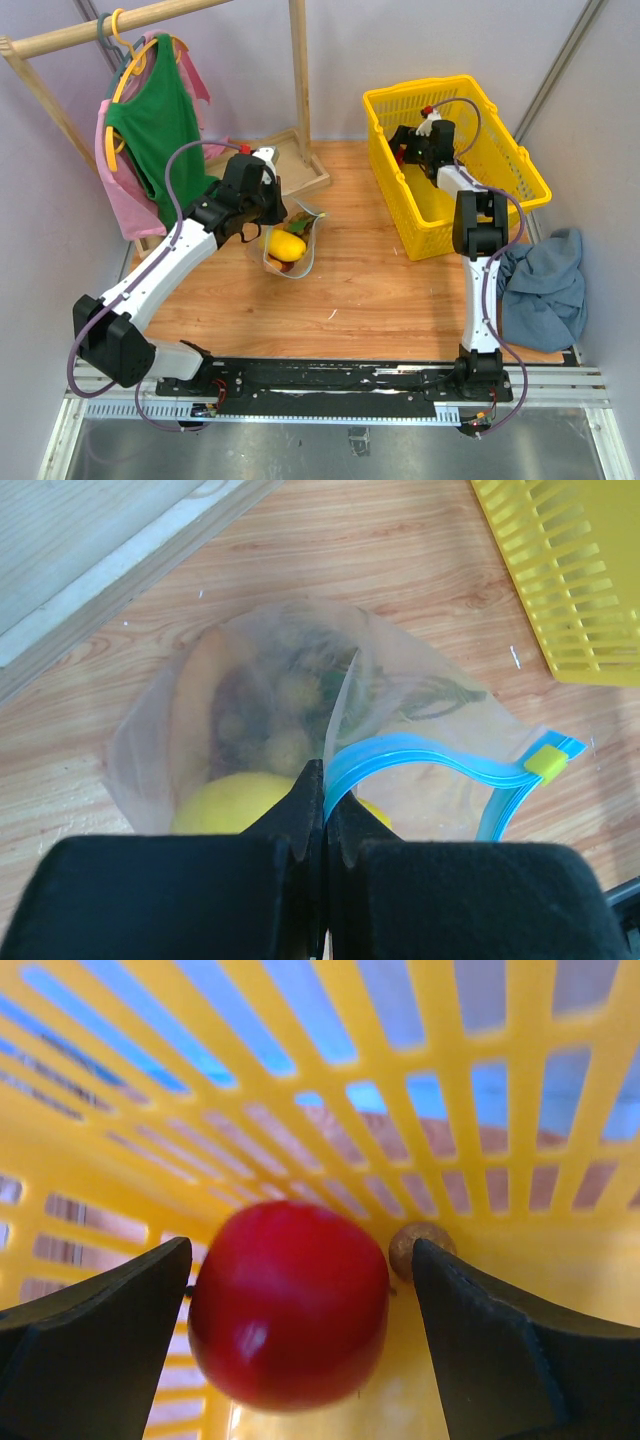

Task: Place the food in the zip-top bag and seal the zipper
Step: Pick up the fake fruit from the bin.

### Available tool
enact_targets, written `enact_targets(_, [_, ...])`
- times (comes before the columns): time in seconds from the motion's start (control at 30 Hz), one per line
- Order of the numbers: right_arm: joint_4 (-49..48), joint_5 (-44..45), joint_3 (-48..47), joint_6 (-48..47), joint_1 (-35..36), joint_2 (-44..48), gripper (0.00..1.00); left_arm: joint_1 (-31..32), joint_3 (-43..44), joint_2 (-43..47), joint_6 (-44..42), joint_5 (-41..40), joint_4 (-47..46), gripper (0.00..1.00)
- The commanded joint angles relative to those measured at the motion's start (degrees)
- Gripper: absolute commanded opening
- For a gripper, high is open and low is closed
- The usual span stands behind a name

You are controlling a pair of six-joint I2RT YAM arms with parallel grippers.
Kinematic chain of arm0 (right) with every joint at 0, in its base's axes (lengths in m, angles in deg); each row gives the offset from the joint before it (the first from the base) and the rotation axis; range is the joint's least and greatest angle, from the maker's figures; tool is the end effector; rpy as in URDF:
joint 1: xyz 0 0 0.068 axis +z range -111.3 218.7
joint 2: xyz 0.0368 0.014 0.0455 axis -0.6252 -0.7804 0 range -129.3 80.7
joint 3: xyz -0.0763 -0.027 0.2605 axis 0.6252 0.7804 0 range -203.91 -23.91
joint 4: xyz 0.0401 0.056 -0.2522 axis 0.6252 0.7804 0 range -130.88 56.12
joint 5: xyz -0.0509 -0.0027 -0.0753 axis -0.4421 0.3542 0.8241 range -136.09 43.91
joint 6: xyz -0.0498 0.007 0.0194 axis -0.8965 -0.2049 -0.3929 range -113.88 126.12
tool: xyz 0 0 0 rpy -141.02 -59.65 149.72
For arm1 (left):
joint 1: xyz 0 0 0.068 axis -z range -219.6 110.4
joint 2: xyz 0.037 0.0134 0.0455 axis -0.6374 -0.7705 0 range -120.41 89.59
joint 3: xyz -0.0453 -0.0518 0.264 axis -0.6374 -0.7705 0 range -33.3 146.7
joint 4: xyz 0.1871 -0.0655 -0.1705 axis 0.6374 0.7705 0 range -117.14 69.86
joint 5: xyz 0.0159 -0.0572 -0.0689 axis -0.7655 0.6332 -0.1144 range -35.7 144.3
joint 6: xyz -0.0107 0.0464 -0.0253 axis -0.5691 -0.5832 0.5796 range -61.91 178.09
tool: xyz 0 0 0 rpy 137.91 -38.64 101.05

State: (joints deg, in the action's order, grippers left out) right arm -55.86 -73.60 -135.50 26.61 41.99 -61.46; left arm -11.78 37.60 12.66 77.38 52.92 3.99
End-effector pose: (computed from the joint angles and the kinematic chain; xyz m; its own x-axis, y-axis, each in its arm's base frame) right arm 0.5697 0.0492 0.1742 -0.4247 0.2864 -0.8588 -0.3698 0.8110 0.4534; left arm 0.2636 -0.1382 0.3384 -0.6527 -0.0290 -0.7570 0.2478 0.9361 -0.2496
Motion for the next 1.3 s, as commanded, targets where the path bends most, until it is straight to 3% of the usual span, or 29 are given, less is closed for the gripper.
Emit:
enact_targets(0.0, [-2.2, -1.0, -7.5, 2.7, 1.5, -5.5, 0.93, -0.7, -0.2, -0.3, -1.0, 1.3, -2.5, 0.0])
enact_targets(0.1, [-1.2, -0.6, -9.5, 4.1, 1.6, -7.5, 0.92, -0.7, -0.3, -0.4, -1.1, 1.2, -2.6, 0.0])
enact_targets(0.27, [-0.1, 0.1, -7.0, 4.2, 1.3, -6.6, 0.74, -0.7, -0.5, -0.1, -1.1, 1.4, -2.6, 0.0])
enact_targets(0.37, [0.5, -0.6, -4.2, 4.2, 0.9, -4.3, 0.71, -0.7, -0.5, 0.2, -1.0, 1.4, -2.7, 0.0])
enact_targets(0.5, [4.0, -2.4, -1.1, 1.5, 0.9, -0.3, 0.83, -0.7, -0.4, 0.4, -0.9, 1.8, -2.8, 0.0])
enact_targets(0.63, [7.3, -1.3, 1.9, -1.3, 0.9, 2.2, 0.88, -0.7, -0.5, 0.8, -0.8, 1.9, -2.9, 0.0])
enact_targets(1.0, [14.3, -3.2, -0.9, -3.0, 1.0, 0.1, 0.89, -0.7, -0.6, 0.9, -1.0, 2.2, -2.9, 0.0])
enact_targets(1.27, [12.5, -1.8, 1.3, -3.5, 0.5, 2.0, 0.62, -0.7, -0.5, 0.7, -1.2, 2.5, -2.9, 0.0])
